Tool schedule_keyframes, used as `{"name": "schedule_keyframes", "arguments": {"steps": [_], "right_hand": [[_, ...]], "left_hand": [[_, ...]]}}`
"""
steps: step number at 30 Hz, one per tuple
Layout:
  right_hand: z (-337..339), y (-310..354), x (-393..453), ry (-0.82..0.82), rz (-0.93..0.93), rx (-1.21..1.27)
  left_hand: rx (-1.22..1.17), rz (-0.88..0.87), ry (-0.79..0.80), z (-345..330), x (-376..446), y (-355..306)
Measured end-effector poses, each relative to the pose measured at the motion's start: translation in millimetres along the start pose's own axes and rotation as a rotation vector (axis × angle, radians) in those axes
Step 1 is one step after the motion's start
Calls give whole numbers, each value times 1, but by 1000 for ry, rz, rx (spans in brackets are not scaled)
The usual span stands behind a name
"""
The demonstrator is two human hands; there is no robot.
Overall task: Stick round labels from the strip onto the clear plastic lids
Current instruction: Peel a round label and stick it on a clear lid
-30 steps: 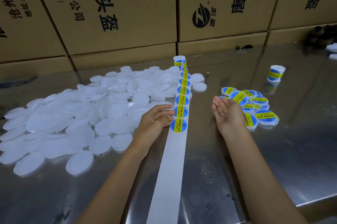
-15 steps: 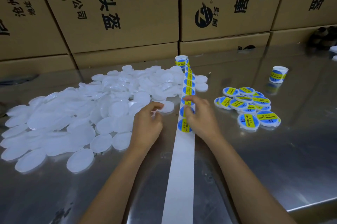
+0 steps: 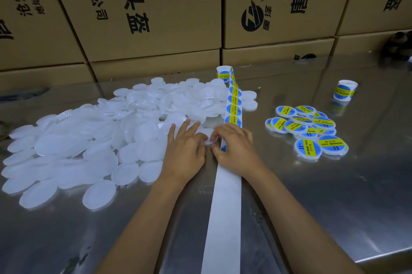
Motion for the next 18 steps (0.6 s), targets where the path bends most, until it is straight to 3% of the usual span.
{"name": "schedule_keyframes", "arguments": {"steps": [5, 10, 14, 18], "right_hand": [[9, 2, 0, -40, -3, 71], [17, 2, -4, -54, -153, 561], [16, -10, -7, -53, -346, 817], [23, -13, -7, -101, -360, 904]], "left_hand": [[-165, -16, -23, 7, -1, -3], [-669, 153, -100, 22, -3, -1], [-1247, 432, 58, 3, -9, 5], [-1542, 479, 214, -6, -13, -7]]}}
Point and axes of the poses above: each hand's wrist, its own x-axis towards the middle knuckle, its own z-axis out of the back of the hand, y = z × x, the point moved 9 cm from there along x, towards the middle knuckle, and after that the axes turned 3 degrees about -x, right-handed, at the moved point
